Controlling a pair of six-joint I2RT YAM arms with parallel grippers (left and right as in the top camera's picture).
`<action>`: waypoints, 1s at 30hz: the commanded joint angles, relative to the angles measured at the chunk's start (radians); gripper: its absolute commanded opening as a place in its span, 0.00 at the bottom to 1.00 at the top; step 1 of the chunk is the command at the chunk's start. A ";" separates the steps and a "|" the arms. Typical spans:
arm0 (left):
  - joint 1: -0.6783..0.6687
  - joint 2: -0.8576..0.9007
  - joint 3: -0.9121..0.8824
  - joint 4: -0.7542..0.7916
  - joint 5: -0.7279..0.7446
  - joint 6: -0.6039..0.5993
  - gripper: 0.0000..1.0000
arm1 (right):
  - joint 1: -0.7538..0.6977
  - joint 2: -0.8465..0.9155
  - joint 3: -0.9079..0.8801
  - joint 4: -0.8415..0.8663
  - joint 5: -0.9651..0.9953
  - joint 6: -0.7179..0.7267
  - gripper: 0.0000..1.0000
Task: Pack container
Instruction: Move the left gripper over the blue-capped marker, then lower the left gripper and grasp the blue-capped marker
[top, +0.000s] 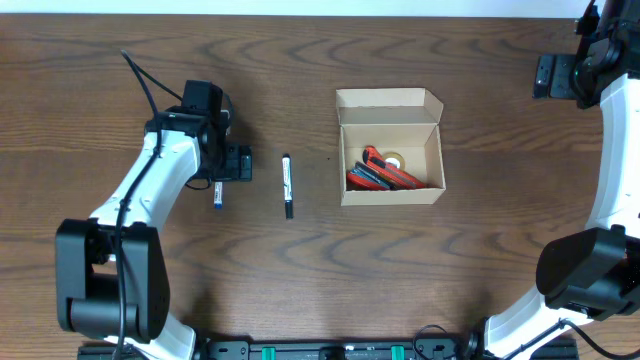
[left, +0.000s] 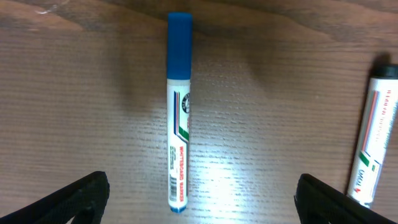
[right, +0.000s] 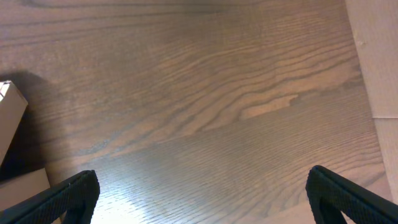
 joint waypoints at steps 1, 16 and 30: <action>0.005 0.026 0.024 0.009 -0.020 0.019 0.95 | -0.005 -0.016 0.016 0.000 0.001 0.012 0.99; 0.061 0.074 0.024 0.038 -0.003 0.031 0.95 | -0.005 -0.016 0.016 -0.001 0.001 0.012 0.99; 0.102 0.085 0.022 0.037 0.061 0.076 0.95 | -0.005 -0.016 0.016 0.000 0.001 0.012 0.99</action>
